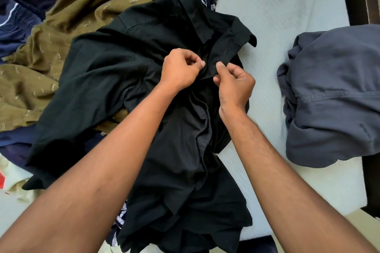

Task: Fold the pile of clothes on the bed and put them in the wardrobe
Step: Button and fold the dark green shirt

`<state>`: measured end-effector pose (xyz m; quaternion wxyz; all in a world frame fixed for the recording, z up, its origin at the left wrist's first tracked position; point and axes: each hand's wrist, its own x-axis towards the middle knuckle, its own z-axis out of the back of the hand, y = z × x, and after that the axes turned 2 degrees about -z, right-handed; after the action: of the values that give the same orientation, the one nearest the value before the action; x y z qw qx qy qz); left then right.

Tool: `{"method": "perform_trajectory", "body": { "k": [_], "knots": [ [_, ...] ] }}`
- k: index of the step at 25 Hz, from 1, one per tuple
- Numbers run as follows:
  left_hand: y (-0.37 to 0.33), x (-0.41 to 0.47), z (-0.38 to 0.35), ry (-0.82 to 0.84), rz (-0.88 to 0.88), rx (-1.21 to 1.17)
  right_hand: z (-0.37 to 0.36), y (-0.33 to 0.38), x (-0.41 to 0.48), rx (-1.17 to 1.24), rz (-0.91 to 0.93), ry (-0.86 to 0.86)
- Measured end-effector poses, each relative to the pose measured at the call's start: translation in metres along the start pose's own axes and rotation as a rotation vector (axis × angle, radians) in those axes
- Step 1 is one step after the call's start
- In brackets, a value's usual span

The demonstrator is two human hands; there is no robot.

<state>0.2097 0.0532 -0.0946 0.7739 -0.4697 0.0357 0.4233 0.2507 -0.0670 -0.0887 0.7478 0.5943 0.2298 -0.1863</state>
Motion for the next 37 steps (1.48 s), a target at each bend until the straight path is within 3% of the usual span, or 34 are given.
{"method": "perform_trajectory", "body": {
  "k": [2,4,7,9,12,22,25,28,30,33,37],
  "knots": [
    [0.0,-0.007,0.004,-0.066,0.025,-0.244,0.003,0.001,0.0,-0.037,0.056,0.009],
    [0.001,-0.015,0.011,-0.174,-0.006,-0.339,0.005,0.001,0.0,-0.109,0.119,0.03],
    [0.001,-0.023,0.018,-0.287,-0.2,-0.183,0.004,0.003,-0.002,-0.209,0.202,0.099],
    [-0.002,-0.028,0.014,-0.242,-0.323,-0.103,0.001,0.005,-0.003,-0.172,0.203,0.175],
    [-0.01,-0.029,0.003,-0.163,-0.271,-0.112,-0.004,0.007,-0.001,-0.094,0.177,0.217],
    [-0.011,-0.022,-0.009,-0.187,-0.085,-0.29,0.0,0.001,0.001,0.257,-0.087,0.202],
    [-0.009,-0.022,-0.009,-0.208,-0.138,-0.223,-0.003,-0.001,-0.001,0.177,-0.038,0.141],
    [-0.003,-0.023,-0.007,-0.289,-0.316,0.061,-0.004,0.002,-0.003,0.051,0.083,0.035],
    [0.0,-0.021,-0.004,-0.296,-0.391,0.165,-0.002,0.005,-0.005,0.0,0.177,0.063],
    [-0.002,-0.019,-0.005,-0.235,-0.372,0.114,-0.002,0.007,-0.006,-0.096,0.26,0.145],
    [-0.005,-0.018,-0.004,-0.214,-0.236,-0.089,-0.006,0.007,0.004,-0.221,0.281,0.097]
  ]
}}
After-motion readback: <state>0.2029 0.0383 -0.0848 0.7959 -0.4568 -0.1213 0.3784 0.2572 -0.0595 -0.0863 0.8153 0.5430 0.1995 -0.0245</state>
